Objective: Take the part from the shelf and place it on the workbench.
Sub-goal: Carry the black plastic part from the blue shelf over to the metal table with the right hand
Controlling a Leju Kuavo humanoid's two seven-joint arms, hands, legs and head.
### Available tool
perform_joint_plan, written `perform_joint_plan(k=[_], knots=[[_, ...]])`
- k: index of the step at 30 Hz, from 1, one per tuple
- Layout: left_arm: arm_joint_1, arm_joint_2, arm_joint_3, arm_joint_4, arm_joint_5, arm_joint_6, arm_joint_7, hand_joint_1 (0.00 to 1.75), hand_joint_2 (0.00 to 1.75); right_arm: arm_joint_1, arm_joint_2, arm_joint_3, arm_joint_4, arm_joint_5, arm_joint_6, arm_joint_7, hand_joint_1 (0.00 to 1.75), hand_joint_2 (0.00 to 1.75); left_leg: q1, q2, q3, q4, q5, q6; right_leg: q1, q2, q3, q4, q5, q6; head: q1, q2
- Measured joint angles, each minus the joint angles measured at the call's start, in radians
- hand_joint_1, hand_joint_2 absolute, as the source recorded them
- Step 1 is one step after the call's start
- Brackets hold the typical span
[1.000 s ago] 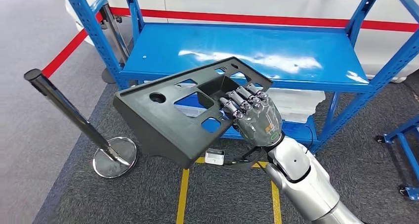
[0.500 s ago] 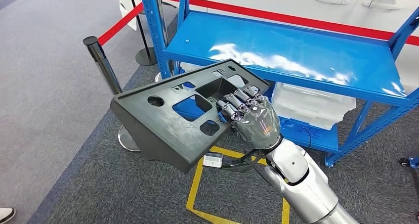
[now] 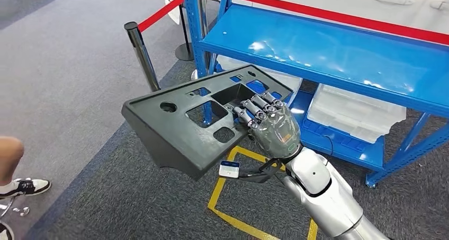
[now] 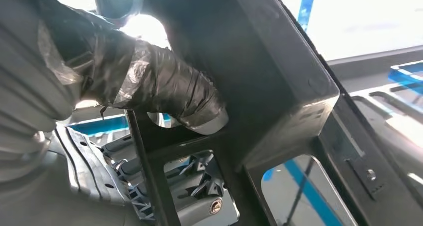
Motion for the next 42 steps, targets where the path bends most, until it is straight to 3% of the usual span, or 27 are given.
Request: perform_joint_plan(k=[2,3,5,7,9,10,11,13,14,15,16,18,20,21,22,24,25,26,29,30,32,34,36,37,39,40,42], knots=[[0.0,-0.001,0.002,0.0,0.001,0.0,-0.001,0.0,1.75,0.0,0.0,0.0,0.004,0.007,-0.001,0.005,1.75,1.75,0.003,0.008,0.039,0.006,0.034,-0.003,0.002,-0.026,-0.026,0.003,0.019,0.003,0.0,0.0],[-0.001,-0.001,0.004,0.0,0.001,0.0,0.0,0.0,1.75,-0.002,0.0,0.0,0.005,0.011,-0.002,0.009,1.75,1.75,0.004,0.018,0.086,-0.043,0.058,-0.001,0.003,-0.038,-0.037,0.005,0.027,0.005,0.0,0.0],[-0.003,0.0,0.009,0.0,0.001,0.0,0.0,0.0,1.75,-0.005,-0.001,0.0,0.006,0.015,-0.004,0.017,1.75,1.75,-0.004,0.062,0.204,-0.192,0.062,0.011,0.005,-0.061,-0.051,0.008,0.042,0.012,0.0,0.0],[-0.005,0.001,0.012,0.0,0.003,0.001,-0.001,0.0,1.75,-0.011,-0.006,0.0,0.007,0.013,-0.007,0.025,1.75,1.75,-0.016,0.087,0.26,-0.287,0.046,0.027,0.005,-0.086,-0.055,0.004,0.058,0.023,0.0,0.0],[-0.002,0.003,0.014,0.0,0.004,0.001,-0.001,0.0,1.75,-0.017,-0.011,-0.001,0.008,0.012,-0.008,0.03,1.75,1.75,-0.02,0.069,0.251,-0.311,0.063,0.043,0.001,-0.105,-0.056,-0.004,0.072,0.037,0.001,0.0],[-0.001,0.003,0.015,0.0,0.004,0.001,-0.001,0.0,1.75,-0.019,-0.014,-0.001,0.009,0.012,-0.008,0.032,1.75,1.75,-0.019,0.06,0.246,-0.32,0.078,0.052,0.0,-0.091,-0.061,0.0,0.063,0.043,0.001,0.0],[0.001,0.003,0.015,0.0,0.004,0.0,0.0,0.0,1.75,-0.02,-0.018,-0.002,0.01,0.011,-0.009,0.032,1.75,1.75,-0.017,0.051,0.238,-0.328,0.094,0.061,-0.001,-0.063,-0.07,0.022,0.036,0.048,0.001,0.0],[0.0,0.002,0.016,0.0,0.004,0.0,0.0,0.0,1.75,-0.02,-0.028,-0.003,0.012,0.01,-0.011,0.033,1.75,1.75,-0.016,0.034,0.212,-0.333,0.124,0.074,-0.002,0.004,-0.103,0.121,-0.056,0.051,0.002,0.0],[0.0,0.002,0.016,0.0,0.004,0.0,0.0,0.0,1.75,-0.02,-0.031,-0.003,0.013,0.01,-0.012,0.033,1.75,1.75,-0.018,0.022,0.195,-0.331,0.136,0.077,-0.001,0.023,-0.119,0.185,-0.096,0.051,0.002,0.0],[-0.001,0.002,0.016,0.0,0.004,0.0,0.0,0.0,1.75,-0.019,-0.035,-0.003,0.014,0.01,-0.012,0.033,1.75,1.75,-0.019,0.01,0.178,-0.328,0.147,0.078,0.0,0.03,-0.125,0.234,-0.116,0.05,0.002,0.0],[-0.001,0.001,0.016,0.0,0.004,0.0,0.0,0.0,1.75,-0.019,-0.038,-0.004,0.016,0.008,-0.012,0.034,1.75,1.75,-0.021,-0.004,0.16,-0.322,0.157,0.078,0.0,0.033,-0.118,0.256,-0.116,0.049,0.002,0.0],[0.0,0.001,0.018,0.0,0.004,0.0,0.0,0.0,1.75,-0.019,-0.041,-0.008,0.017,0.002,-0.011,0.036,1.75,1.75,-0.021,-0.03,0.122,-0.305,0.175,0.074,0.0,0.04,-0.051,0.194,-0.073,0.046,0.002,0.0],[0.0,-0.001,0.02,0.0,0.005,0.0,0.0,0.0,1.75,-0.022,-0.045,-0.021,0.017,-0.01,-0.01,0.038,1.75,1.75,-0.02,-0.054,0.091,-0.285,0.188,0.066,0.0,0.078,0.039,0.068,-0.057,0.04,0.001,0.0],[0.0,-0.002,0.021,0.0,0.006,0.0,0.0,0.0,1.75,-0.022,-0.046,-0.03,0.017,-0.016,-0.009,0.039,1.75,1.75,-0.019,-0.065,0.081,-0.277,0.195,0.061,0.0,0.095,0.065,0.026,-0.061,0.037,0.002,0.0],[0.001,-0.003,0.022,0.0,0.006,0.0,0.0,0.0,1.75,-0.024,-0.048,-0.04,0.017,-0.022,-0.008,0.04,1.75,1.75,-0.019,-0.075,0.073,-0.273,0.203,0.056,0.002,0.105,0.075,0.008,-0.067,0.035,0.002,0.0],[0.005,-0.003,0.024,0.0,0.007,0.0,0.0,0.0,1.75,-0.027,-0.05,-0.055,0.017,-0.03,-0.003,0.04,1.75,1.75,-0.02,-0.095,0.064,-0.274,0.219,0.044,0.001,0.087,0.068,0.004,-0.054,0.029,0.003,0.0],[0.007,-0.003,0.025,0.0,0.007,0.0,0.0,0.0,1.75,-0.031,-0.051,-0.059,0.017,-0.033,-0.001,0.04,1.75,1.75,-0.02,-0.09,0.057,-0.269,0.214,0.039,-0.001,0.074,0.061,0.001,-0.045,0.023,0.002,0.0],[0.008,-0.004,0.026,0.0,0.008,0.0,0.0,0.0,1.75,-0.033,-0.051,-0.063,0.017,-0.035,0.002,0.04,1.75,1.75,-0.019,-0.075,0.046,-0.249,0.191,0.034,-0.003,0.061,0.052,-0.003,-0.034,0.015,0.001,0.0],[0.005,-0.005,0.031,0.0,0.008,0.001,0.001,0.0,1.75,-0.036,-0.051,-0.074,0.017,-0.039,0.003,0.039,1.75,1.75,-0.01,-0.011,-0.005,-0.084,0.05,0.019,-0.001,0.022,0.017,-0.007,-0.002,0.004,-0.004,0.0],[0.004,-0.005,0.032,0.0,0.008,0.001,0.001,0.0,1.75,-0.036,-0.051,-0.077,0.017,-0.039,0.003,0.039,1.75,1.75,-0.005,-0.002,-0.015,-0.024,0.023,0.013,0.0,0.009,0.004,-0.005,0.008,0.006,-0.004,0.0],[0.004,-0.006,0.034,0.0,0.009,0.0,0.001,0.0,1.75,-0.036,-0.051,-0.08,0.017,-0.039,0.003,0.039,1.75,1.75,0.003,0.005,0.007,0.014,0.033,0.006,0.001,-0.017,-0.021,-0.003,0.026,0.01,-0.004,0.0],[0.003,-0.007,0.036,0.0,0.01,0.0,0.001,0.0,1.75,-0.037,-0.051,-0.082,0.017,-0.039,0.003,0.038,1.75,1.75,0.005,0.025,0.106,-0.095,0.071,0.007,0.002,-0.043,-0.041,-0.001,0.041,0.015,-0.004,0.0],[-0.001,-0.007,0.038,0.0,0.01,0.0,0.0,0.0,1.75,-0.038,-0.051,-0.086,0.015,-0.037,0.002,0.036,1.75,1.75,-0.005,0.058,0.206,-0.239,0.071,0.018,0.002,-0.068,-0.051,-0.002,0.053,0.024,-0.003,0.0],[-0.002,-0.007,0.038,0.0,0.011,0.0,-0.002,0.0,1.75,-0.039,-0.051,-0.088,0.015,-0.036,0.002,0.035,1.75,1.75,-0.013,0.068,0.226,-0.279,0.064,0.026,0.0,-0.079,-0.052,-0.003,0.058,0.031,-0.004,0.0],[0.001,-0.006,0.04,0.0,0.015,-0.001,-0.016,0.0,1.75,-0.041,-0.051,-0.092,0.014,-0.033,0.002,0.034,1.75,1.75,-0.024,0.059,0.223,-0.303,0.069,0.047,-0.006,-0.101,-0.049,-0.012,0.069,0.046,-0.005,0.0],[0.004,-0.006,0.041,0.0,0.018,-0.002,-0.025,0.0,1.75,-0.041,-0.05,-0.095,0.013,-0.033,0.002,0.034,1.75,1.75,-0.025,0.05,0.224,-0.314,0.079,0.055,-0.009,-0.095,-0.049,-0.011,0.07,0.053,-0.006,0.0],[0.008,-0.007,0.043,0.0,0.025,-0.004,-0.037,0.0,1.75,-0.043,-0.051,-0.101,0.011,-0.033,0.002,0.033,1.75,1.75,-0.022,0.032,0.222,-0.331,0.104,0.072,-0.014,-0.04,-0.065,0.03,0.032,0.061,-0.007,0.0]])
